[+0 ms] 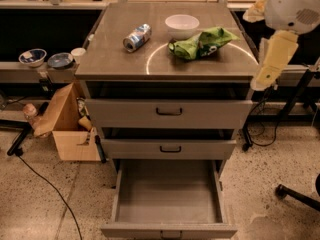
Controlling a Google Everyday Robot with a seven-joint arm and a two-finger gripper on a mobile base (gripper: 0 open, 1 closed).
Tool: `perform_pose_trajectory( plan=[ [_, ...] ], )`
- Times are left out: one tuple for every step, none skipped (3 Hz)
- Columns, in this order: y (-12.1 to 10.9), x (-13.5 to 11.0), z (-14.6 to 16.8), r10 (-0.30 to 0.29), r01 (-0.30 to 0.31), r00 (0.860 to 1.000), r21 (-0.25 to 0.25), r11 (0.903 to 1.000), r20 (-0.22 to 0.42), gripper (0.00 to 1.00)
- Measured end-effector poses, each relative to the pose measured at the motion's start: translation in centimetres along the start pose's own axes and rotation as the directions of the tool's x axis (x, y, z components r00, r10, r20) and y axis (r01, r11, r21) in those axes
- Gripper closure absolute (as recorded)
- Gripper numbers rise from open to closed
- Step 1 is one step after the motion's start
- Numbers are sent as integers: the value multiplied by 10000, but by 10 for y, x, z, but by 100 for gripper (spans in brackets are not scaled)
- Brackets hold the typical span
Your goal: Place green rice chip bag into bottom drawer
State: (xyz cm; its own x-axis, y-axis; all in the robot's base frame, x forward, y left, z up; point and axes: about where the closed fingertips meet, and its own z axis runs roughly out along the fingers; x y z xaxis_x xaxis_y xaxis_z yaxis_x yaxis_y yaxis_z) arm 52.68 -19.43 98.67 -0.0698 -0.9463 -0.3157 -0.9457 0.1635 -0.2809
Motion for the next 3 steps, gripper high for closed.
perform_pose_trajectory(
  plan=[
    [-24, -7, 13, -1097, 1161, 9864, -467, 9921, 1226, 0],
    [-47, -7, 29, -1809, 1885, 9733, -424, 9812, 1410, 0],
    [-54, -9, 32, -1917, 1976, 9707, -276, 9799, 1447, 0]
  ],
)
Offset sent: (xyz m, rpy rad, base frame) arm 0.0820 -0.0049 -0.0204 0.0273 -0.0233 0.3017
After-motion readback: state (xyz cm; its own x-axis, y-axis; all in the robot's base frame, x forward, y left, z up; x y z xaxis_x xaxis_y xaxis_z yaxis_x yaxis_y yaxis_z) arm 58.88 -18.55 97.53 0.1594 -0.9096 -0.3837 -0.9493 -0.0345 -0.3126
